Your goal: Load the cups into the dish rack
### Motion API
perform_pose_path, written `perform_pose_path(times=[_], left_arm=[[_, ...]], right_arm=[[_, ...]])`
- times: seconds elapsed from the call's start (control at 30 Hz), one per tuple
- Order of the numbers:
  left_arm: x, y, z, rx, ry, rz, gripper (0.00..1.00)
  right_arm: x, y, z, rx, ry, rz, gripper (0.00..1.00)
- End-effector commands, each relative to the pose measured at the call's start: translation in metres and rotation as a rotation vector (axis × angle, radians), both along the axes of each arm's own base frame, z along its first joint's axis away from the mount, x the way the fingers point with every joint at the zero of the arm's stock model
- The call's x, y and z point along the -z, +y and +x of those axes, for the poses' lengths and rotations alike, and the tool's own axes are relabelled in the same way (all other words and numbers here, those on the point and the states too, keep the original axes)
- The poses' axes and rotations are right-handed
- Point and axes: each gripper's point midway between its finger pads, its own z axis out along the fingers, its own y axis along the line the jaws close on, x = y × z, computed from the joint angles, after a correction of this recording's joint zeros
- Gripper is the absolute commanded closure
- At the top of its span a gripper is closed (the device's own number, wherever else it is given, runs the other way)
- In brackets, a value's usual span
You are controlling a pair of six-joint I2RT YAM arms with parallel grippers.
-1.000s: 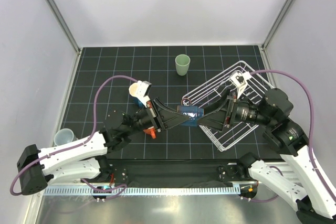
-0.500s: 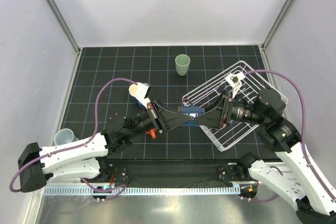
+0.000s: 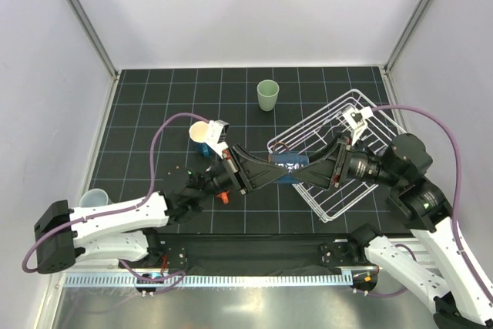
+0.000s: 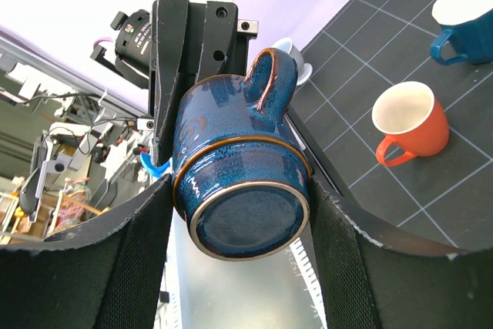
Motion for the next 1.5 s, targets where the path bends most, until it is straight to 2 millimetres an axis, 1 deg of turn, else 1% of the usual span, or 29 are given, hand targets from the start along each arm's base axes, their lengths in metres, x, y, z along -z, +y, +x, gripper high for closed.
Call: perform_pose_path(times=[0.0, 0.1, 0.27, 0.53, 0.67, 0.77, 0.8, 0.83, 0.87, 0.9, 0.97, 1.0, 1.03, 1.1, 1.13, 1.17, 1.2, 1.23, 1.27, 1.3, 1.33, 1.4, 1.43, 1.47], left_arm=[[-0.009, -0.016, -0.002, 0.013, 0.001, -0.017, 0.99], [-0.005, -0.021, -0.003, 0.032, 0.003, -0.012, 1.0], [-0.002, -0.019, -0.004, 0.032, 0.004, -0.009, 1.0], [0.004, -0.01, -0.007, 0.04, 0.033, -0.001, 0.99], [0.009, -0.005, -0.002, 0.005, 0.055, -0.001, 1.0], [0.009, -0.006, -0.001, 0.001, 0.053, 0.006, 0.69], [0.012, -0.007, 0.0, -0.004, 0.061, 0.021, 0.47], [0.01, -0.005, 0.001, -0.011, 0.059, 0.019, 0.39], [0.013, -0.005, 0.002, -0.02, 0.063, 0.03, 0.32], [0.022, -0.006, 0.007, -0.044, 0.083, 0.066, 0.24], [0.024, -0.001, 0.008, -0.063, 0.085, 0.079, 0.16], [0.03, 0.0, 0.01, -0.08, 0.093, 0.108, 0.15], [0.032, 0.002, 0.015, -0.108, 0.099, 0.12, 0.14], [0.028, 0.008, 0.017, -0.137, 0.096, 0.132, 0.1], [0.042, 0.008, 0.019, -0.156, 0.095, 0.204, 0.09], [0.045, 0.009, 0.02, -0.168, 0.094, 0.234, 0.07], [0.043, 0.015, 0.021, -0.185, 0.092, 0.258, 0.04], [0.061, 0.018, 0.026, -0.22, 0.104, 0.336, 0.04], [0.068, 0.022, 0.028, -0.242, 0.111, 0.372, 0.03], [0.069, 0.032, 0.03, -0.272, 0.117, 0.384, 0.02], [0.087, 0.041, 0.037, -0.322, 0.135, 0.459, 0.01], [0.095, 0.054, 0.041, -0.374, 0.144, 0.513, 0.0], [0.095, 0.064, 0.041, -0.396, 0.142, 0.531, 0.0], [0.103, 0.073, 0.045, -0.435, 0.136, 0.582, 0.0]], right_arm=[[-0.003, 0.0, -0.021, -0.084, 0.005, -0.011, 0.96], [0.005, -0.002, -0.02, -0.063, 0.012, -0.031, 0.96], [0.015, -0.003, -0.016, -0.047, 0.008, -0.053, 0.96], [0.012, -0.003, -0.014, -0.034, -0.015, -0.044, 0.96], [0.016, -0.002, -0.011, -0.032, -0.02, -0.05, 0.96], [0.017, -0.001, -0.008, -0.028, -0.017, -0.056, 0.96], [0.016, -0.001, -0.006, -0.02, -0.018, -0.053, 0.96], [0.014, -0.001, -0.005, -0.015, -0.023, -0.05, 0.96], [0.013, -0.001, -0.005, -0.007, -0.026, -0.049, 0.96], [0.013, -0.002, -0.003, 0.003, -0.028, -0.05, 0.96], [0.012, -0.003, -0.001, 0.017, -0.03, -0.055, 0.96], [0.013, -0.003, 0.002, 0.031, -0.024, -0.063, 0.96], [0.013, -0.003, 0.003, 0.034, -0.029, -0.065, 0.96], [0.014, -0.004, 0.009, 0.066, -0.023, -0.074, 0.96], [0.015, -0.004, 0.012, 0.077, -0.027, -0.084, 0.96], [0.016, -0.005, 0.016, 0.094, -0.029, -0.094, 0.96], [0.017, -0.006, 0.018, 0.105, -0.019, -0.104, 0.96], [0.019, -0.007, 0.025, 0.134, -0.024, -0.118, 0.96], [0.019, -0.008, 0.028, 0.148, -0.024, -0.129, 0.96], [0.021, -0.009, 0.029, 0.158, -0.015, -0.146, 0.96], [0.025, -0.01, 0.038, 0.192, -0.004, -0.17, 0.96], [0.03, -0.012, 0.047, 0.226, -0.003, -0.209, 0.96], [0.034, -0.012, 0.053, 0.236, 0.006, -0.227, 0.96], [0.035, -0.016, 0.06, 0.274, -0.002, -0.251, 0.96]])
